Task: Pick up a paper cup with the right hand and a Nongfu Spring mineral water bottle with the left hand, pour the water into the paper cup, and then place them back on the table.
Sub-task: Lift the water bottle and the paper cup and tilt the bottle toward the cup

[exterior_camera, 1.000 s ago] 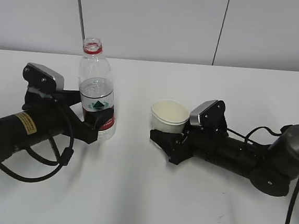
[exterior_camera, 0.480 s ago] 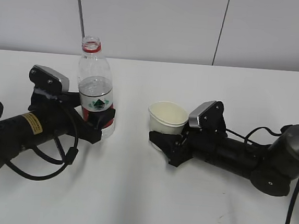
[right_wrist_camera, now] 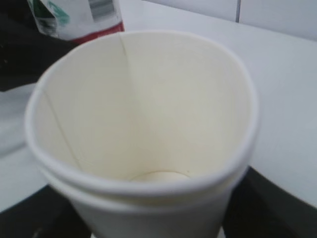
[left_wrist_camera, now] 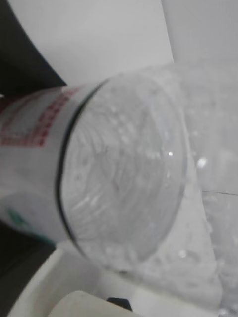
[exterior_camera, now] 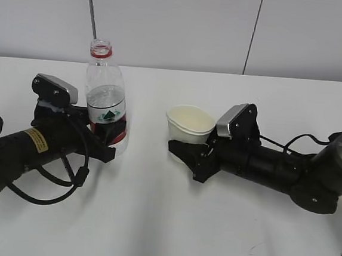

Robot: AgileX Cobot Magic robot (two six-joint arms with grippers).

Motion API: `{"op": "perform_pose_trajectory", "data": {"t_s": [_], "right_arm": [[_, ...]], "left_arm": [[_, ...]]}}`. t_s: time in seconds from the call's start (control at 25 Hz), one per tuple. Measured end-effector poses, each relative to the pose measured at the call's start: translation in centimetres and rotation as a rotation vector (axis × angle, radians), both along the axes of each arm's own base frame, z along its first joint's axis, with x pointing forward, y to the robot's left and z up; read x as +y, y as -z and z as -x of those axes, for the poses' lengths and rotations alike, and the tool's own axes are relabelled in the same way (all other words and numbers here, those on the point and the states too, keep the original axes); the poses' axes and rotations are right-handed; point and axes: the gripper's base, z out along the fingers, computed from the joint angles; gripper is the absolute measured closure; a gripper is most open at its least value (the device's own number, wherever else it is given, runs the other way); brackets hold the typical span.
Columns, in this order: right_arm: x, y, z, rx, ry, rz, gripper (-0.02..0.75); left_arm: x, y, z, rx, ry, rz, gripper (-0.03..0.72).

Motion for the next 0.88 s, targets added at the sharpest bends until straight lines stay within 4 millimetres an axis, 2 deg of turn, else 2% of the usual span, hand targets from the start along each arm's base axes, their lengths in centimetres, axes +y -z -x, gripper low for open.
{"op": "perform_pose_trajectory", "data": {"t_s": [0.16,0.44,0.68,0.88], "right_arm": [[0.2,-1.3,0.0,-0.033,-0.029,0.018,0.246],[0.5,-1.3,0.4,-0.041,-0.098,0.055,0.246],[0.7,-1.3,0.7,-0.050,-0.153,0.075,0.246],[0.8,-1.3,0.8,-0.039,-0.167,0.062,0.247]], "left_arm": [[0.0,-0.2,-0.1,-0.015,0.008,-0.048,0.323],[0.6,-2.3,0.1,-0.027,0.007,-0.244,0.332],[0.9,-5.0,0.3,-0.174,0.027,-0.395,0.332],[1.0,-5.9,0.3,-0.279,0.051,-0.520,0.332]]}}
